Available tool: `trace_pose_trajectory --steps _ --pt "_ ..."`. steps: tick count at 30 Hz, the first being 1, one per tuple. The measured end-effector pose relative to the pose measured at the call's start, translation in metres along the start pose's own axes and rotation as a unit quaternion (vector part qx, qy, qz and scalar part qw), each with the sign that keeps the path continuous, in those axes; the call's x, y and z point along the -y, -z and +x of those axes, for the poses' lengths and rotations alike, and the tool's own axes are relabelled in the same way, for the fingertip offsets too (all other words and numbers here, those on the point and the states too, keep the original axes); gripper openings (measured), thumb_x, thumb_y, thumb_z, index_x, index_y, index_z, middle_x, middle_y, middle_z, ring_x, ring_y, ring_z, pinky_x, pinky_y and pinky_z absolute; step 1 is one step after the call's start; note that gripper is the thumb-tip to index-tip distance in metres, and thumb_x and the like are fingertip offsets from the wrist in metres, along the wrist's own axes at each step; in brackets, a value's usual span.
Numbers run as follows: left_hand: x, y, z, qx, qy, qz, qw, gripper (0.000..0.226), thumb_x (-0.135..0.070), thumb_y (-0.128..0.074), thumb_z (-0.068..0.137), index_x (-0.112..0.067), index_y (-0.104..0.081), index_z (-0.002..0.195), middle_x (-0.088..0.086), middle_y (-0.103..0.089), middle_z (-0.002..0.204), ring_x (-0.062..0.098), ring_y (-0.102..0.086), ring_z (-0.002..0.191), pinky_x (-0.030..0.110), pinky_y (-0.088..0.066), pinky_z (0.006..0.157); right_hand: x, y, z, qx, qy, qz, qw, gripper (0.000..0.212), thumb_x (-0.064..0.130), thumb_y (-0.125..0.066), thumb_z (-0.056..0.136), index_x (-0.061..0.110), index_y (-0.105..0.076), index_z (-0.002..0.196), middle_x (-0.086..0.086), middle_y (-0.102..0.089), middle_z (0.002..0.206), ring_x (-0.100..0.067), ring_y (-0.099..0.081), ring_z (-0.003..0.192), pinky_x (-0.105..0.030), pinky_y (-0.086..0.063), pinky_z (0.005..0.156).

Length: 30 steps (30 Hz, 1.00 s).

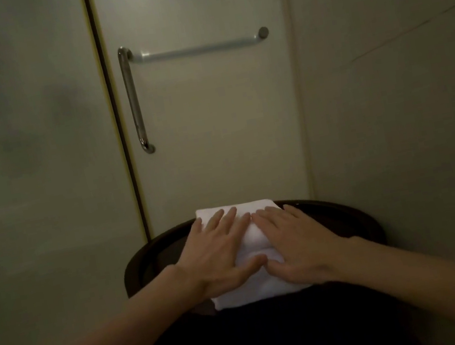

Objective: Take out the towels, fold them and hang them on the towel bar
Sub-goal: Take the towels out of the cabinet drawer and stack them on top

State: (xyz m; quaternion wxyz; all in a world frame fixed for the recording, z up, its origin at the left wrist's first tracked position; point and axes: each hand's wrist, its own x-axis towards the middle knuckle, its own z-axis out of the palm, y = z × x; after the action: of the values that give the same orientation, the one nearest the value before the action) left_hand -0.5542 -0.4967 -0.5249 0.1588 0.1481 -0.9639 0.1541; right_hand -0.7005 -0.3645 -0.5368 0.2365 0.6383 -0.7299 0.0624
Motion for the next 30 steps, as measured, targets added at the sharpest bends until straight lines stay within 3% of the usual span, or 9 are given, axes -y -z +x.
trace_pose_trajectory --steps 7,16,20,25,30 --pt "-0.007 -0.021 -0.002 -0.025 -0.004 0.044 0.999 0.094 -0.081 -0.005 0.076 -0.024 0.001 0.151 0.003 -0.011 0.159 0.025 -0.014 0.144 0.050 -0.021 0.112 -0.001 -0.020 -0.009 0.000 0.007 -0.009 1.000 0.088 0.061 -0.028 0.086 0.006 -0.007 0.151 -0.012 -0.012 0.159 -0.024 -0.008 0.147 -0.039 -0.003 0.120" --pt "-0.009 -0.002 -0.007 -0.016 -0.016 0.030 0.999 0.084 -0.074 -0.014 0.084 -0.026 -0.003 0.151 0.005 -0.010 0.159 0.025 -0.013 0.145 0.052 -0.017 0.114 0.007 -0.006 -0.020 -0.002 -0.015 -0.002 1.000 0.084 0.051 -0.042 0.088 0.006 -0.008 0.151 -0.015 -0.012 0.159 -0.027 -0.007 0.147 -0.042 -0.005 0.120" --pt "-0.012 0.008 -0.025 -0.021 -0.042 0.037 0.998 0.084 -0.074 -0.008 0.081 -0.028 -0.003 0.151 0.007 -0.011 0.159 0.025 -0.013 0.145 0.047 -0.013 0.115 0.012 0.006 -0.039 -0.005 -0.012 0.008 1.000 0.082 0.048 -0.044 0.087 0.010 -0.011 0.151 -0.014 -0.012 0.159 -0.025 -0.006 0.147 -0.040 -0.003 0.120" --pt "-0.011 0.006 -0.045 -0.001 -0.064 0.018 0.998 0.079 -0.076 -0.007 0.078 -0.041 -0.003 0.149 0.007 0.002 0.160 0.025 0.002 0.147 0.048 -0.002 0.117 0.029 0.032 -0.076 -0.020 -0.033 0.086 0.996 0.060 0.040 -0.055 0.084 0.017 -0.044 0.138 -0.014 -0.035 0.150 -0.026 -0.030 0.138 -0.035 -0.019 0.115" --pt "-0.015 -0.013 -0.043 0.041 -0.052 0.080 0.995 0.088 -0.087 -0.014 0.069 -0.047 -0.001 0.146 0.009 0.030 0.153 0.031 0.028 0.140 0.066 0.006 0.110 0.072 0.031 -0.135 -0.046 -0.009 0.147 0.988 0.045 0.043 -0.055 0.083 0.016 -0.061 0.120 -0.008 -0.057 0.127 -0.022 -0.052 0.116 -0.035 -0.041 0.102"
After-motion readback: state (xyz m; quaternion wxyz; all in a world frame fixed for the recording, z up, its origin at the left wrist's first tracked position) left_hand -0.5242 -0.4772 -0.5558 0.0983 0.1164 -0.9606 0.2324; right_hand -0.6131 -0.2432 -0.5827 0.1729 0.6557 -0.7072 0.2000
